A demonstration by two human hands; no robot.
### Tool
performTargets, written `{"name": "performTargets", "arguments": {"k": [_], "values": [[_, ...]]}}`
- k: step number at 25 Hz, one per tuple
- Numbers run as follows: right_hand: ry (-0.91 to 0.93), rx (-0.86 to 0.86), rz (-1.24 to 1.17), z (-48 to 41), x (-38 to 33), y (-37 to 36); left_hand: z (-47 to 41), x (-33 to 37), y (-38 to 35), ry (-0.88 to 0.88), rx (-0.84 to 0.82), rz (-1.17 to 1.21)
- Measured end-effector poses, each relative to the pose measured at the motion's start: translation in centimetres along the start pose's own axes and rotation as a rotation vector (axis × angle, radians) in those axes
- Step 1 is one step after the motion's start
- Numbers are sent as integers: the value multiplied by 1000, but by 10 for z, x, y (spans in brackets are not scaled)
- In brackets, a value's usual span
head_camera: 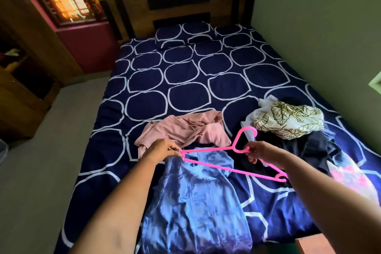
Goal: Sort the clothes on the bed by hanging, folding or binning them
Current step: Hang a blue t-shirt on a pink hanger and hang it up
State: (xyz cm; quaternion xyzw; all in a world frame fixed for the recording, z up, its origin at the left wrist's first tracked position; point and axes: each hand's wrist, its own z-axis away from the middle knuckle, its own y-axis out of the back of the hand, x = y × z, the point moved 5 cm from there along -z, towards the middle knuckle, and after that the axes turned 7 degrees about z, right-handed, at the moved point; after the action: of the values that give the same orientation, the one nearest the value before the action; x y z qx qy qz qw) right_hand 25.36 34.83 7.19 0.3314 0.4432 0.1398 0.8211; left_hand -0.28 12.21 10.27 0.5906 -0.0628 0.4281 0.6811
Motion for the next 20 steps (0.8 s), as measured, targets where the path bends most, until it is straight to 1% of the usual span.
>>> {"name": "performTargets", "arguments": {"k": [3, 6, 8, 13, 16, 18, 20], "values": [[3, -36, -33, 6, -4, 1, 7, -1, -2, 39, 8, 41], [1, -118, -43, 7, -15, -10, 9, -6, -6, 105, 25, 82], [1, -151, -25, 6, -21, -15, 9, -6, -11, 106, 16, 110], [29, -166, 24, -8, -42, -32, 7, 10, -20, 75, -7, 204], [58, -149, -12, -16, -68, -43, 6, 27, -22, 25, 8, 236], [53, -108, -52, -23, -78, -48, 6, 35, -18, 18, 36, 270], [60, -116, -126, -19, -96, -51, 7, 38, -16, 21, 48, 284]]}}
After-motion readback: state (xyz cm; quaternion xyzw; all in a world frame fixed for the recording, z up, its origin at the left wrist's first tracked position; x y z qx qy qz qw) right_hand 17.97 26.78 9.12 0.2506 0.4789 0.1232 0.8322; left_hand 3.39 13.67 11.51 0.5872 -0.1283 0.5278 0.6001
